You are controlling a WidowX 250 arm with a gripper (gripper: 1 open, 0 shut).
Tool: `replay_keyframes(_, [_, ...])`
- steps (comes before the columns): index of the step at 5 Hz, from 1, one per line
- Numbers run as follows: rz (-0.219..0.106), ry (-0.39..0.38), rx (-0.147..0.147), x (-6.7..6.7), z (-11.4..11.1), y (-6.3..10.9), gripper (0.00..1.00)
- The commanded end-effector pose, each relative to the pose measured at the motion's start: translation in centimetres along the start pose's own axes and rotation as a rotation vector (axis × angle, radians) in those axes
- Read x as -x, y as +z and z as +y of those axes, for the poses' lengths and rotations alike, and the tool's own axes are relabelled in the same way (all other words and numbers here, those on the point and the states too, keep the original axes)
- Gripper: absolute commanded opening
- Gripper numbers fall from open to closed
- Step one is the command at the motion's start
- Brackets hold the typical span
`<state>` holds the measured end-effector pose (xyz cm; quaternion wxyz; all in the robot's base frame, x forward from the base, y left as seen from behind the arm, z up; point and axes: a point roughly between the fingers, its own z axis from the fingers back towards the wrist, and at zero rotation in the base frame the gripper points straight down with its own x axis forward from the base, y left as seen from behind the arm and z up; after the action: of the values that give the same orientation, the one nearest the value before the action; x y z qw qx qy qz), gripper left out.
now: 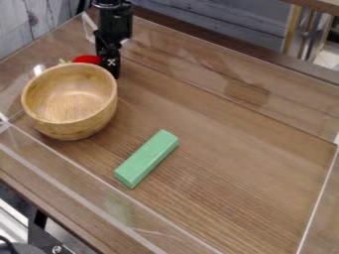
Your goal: Move the red fruit to the right
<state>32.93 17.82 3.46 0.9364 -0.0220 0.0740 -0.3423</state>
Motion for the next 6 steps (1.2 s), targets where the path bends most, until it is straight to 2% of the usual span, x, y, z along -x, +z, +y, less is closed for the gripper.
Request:
replay_keyframes(1, [-0.061,0.001,-0.111,-0.3,0.3,6.0,0.0])
replay_keyframes(2, [-0.089,0.014,-0.122,-0.6,-0.2,8.7,0.0])
replay_keyframes(3, [-0.112,-0.007,-0.106,-2.2,-2.0,10.9,0.0])
replay_keyframes(4, [-0.132,-0.022,-0.091,-4.1,-4.4,11.9,1.0])
replay_keyframes(5, [-0.145,-0.03,-0.075,-5.5,-5.8,12.4,0.0])
replay_keyframes(6, [-0.15,-0.106,-0.057,-7.4,-7.5,11.1,0.0])
